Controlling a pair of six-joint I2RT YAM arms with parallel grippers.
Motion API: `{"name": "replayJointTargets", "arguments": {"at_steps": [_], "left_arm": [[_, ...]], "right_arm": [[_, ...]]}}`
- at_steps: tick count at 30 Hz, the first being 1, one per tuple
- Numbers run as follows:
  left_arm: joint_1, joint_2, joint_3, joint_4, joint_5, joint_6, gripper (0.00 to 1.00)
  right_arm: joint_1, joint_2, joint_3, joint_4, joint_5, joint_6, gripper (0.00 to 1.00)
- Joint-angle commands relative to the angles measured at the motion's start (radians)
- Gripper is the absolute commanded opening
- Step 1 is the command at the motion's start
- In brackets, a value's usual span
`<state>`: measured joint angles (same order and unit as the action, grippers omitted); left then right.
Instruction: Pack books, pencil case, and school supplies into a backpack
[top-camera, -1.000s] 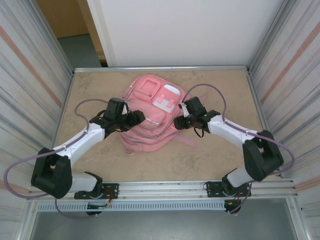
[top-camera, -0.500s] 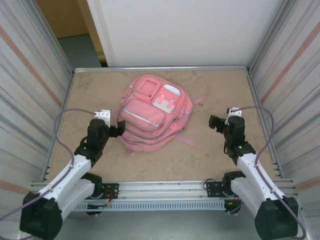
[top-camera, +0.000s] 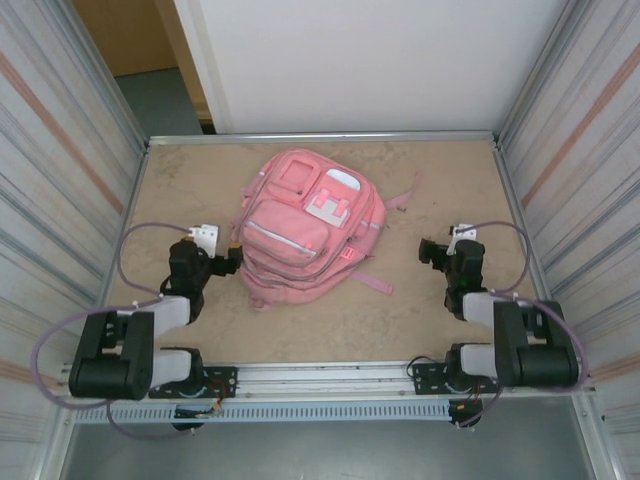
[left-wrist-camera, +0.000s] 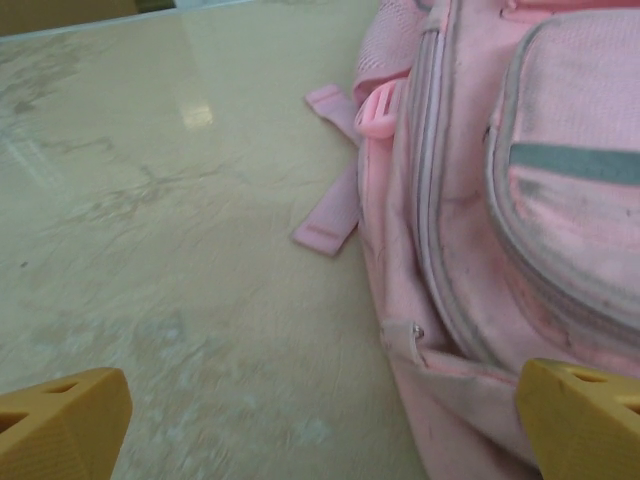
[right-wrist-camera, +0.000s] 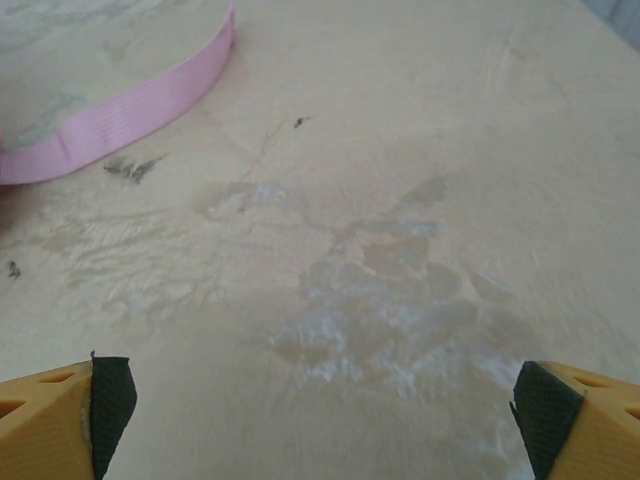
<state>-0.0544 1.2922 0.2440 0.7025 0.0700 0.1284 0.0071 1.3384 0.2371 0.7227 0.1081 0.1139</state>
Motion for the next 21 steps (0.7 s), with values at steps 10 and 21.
{"name": "replayJointTargets", "arguments": {"at_steps": [10, 21], "left_arm": [[0.041, 0.212, 0.166, 0.077, 0.046, -0.026, 0.99], [0.042, 0.222, 0.168, 0.091, 0.007, -0.043, 0.99]], "right_arm": [[-0.043, 0.202, 0.170, 0.078, -0.068, -0.019, 0.99], [-0.044, 0.205, 0.174, 0.074, -0.084, -0.024, 0.99]]}}
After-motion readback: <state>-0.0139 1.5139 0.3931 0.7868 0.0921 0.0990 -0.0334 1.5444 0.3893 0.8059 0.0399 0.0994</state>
